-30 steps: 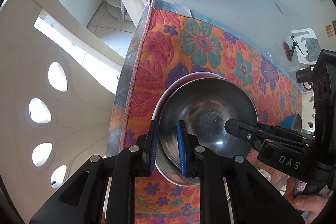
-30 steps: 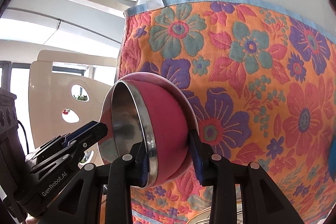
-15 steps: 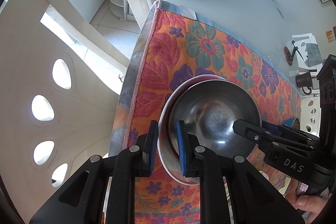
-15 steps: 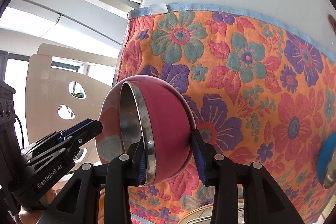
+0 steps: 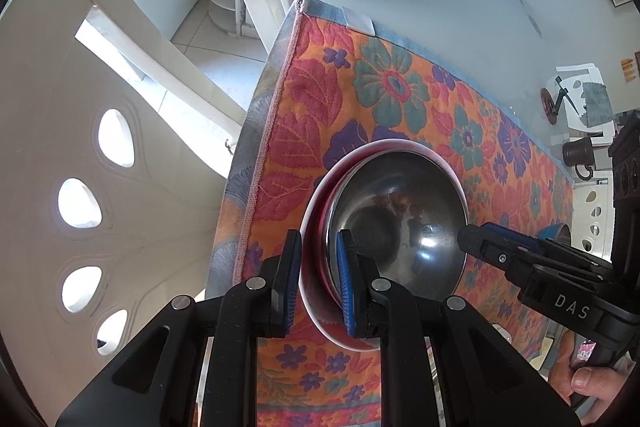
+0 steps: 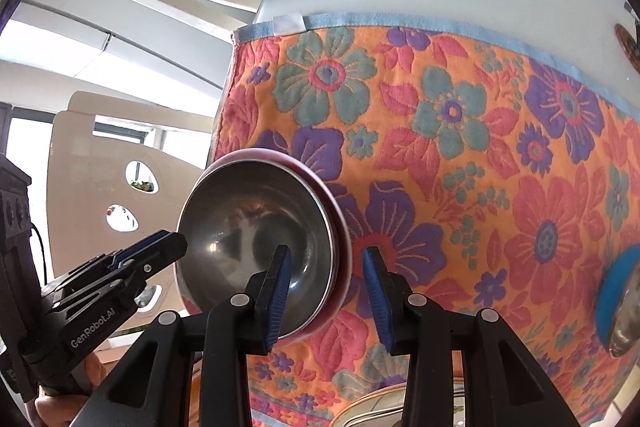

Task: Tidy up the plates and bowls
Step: 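Open both tools off the nested bowls and withdraw them, then grasp the blue-outside steel bowl rim with both tools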

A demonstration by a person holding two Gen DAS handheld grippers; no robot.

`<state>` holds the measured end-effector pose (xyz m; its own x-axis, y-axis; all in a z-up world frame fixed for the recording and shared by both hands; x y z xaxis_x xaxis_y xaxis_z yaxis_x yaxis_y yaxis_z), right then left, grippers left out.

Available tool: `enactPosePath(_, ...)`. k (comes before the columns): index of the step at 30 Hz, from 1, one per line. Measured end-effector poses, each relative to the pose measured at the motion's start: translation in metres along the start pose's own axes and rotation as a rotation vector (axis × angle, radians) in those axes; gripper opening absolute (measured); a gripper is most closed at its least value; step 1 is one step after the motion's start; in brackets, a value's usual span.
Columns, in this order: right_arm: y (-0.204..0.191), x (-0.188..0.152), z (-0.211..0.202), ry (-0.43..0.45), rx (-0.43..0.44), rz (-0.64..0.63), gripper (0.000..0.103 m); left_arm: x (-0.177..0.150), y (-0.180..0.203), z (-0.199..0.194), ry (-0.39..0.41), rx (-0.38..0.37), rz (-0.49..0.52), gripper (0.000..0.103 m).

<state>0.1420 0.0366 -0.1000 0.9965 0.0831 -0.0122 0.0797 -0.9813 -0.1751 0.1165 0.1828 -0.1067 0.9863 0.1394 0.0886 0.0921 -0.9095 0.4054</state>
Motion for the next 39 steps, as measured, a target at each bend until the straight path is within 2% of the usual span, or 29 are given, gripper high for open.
enactPosePath(13,0.004,-0.006,-0.002,-0.013,0.005,0.020,0.037,-0.003,0.002,-0.002,-0.002,0.059,0.014,0.016)
enactPosePath(14,0.005,-0.007,-0.002,-0.015,0.008,0.021,0.037,-0.004,0.002,-0.003,-0.002,0.066,0.013,0.016)
enactPosePath(16,0.006,-0.010,-0.002,-0.016,0.009,0.020,0.037,-0.006,0.001,-0.003,-0.005,0.084,0.004,0.026)
enactPosePath(17,0.006,-0.010,-0.002,-0.017,0.008,0.020,0.037,-0.007,-0.001,-0.004,-0.007,0.097,-0.001,0.028)
enactPosePath(26,0.020,-0.029,-0.013,-0.023,0.023,0.013,0.038,-0.022,0.009,-0.012,-0.009,0.162,-0.034,0.031)
enactPosePath(28,0.023,-0.033,-0.021,-0.019,0.035,0.008,0.044,-0.024,0.015,-0.016,-0.002,0.167,-0.043,0.036)
enactPosePath(30,0.026,-0.035,-0.031,0.001,0.049,-0.005,0.051,-0.025,0.023,-0.021,0.008,0.179,-0.049,0.054)
enactPosePath(32,0.032,-0.038,-0.042,0.018,0.057,-0.015,0.051,-0.025,0.034,-0.024,0.020,0.185,-0.052,0.069)
enactPosePath(39,0.075,-0.048,-0.073,0.062,0.077,0.001,0.052,-0.036,0.100,-0.019,0.026,0.172,0.002,0.070)
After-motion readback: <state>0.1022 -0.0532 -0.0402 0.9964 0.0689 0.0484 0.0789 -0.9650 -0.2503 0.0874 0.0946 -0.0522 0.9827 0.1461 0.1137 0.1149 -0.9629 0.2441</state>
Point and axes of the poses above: each gripper's, at about its wrist camera, not at the fingertips, and z roughly the way its jaws point, y to its right, x to its top, the point moved 10 cm from there along z, roughly the way its jaws point, and after that the axes turned 9 degrees about -x, right-handed, at the moved point
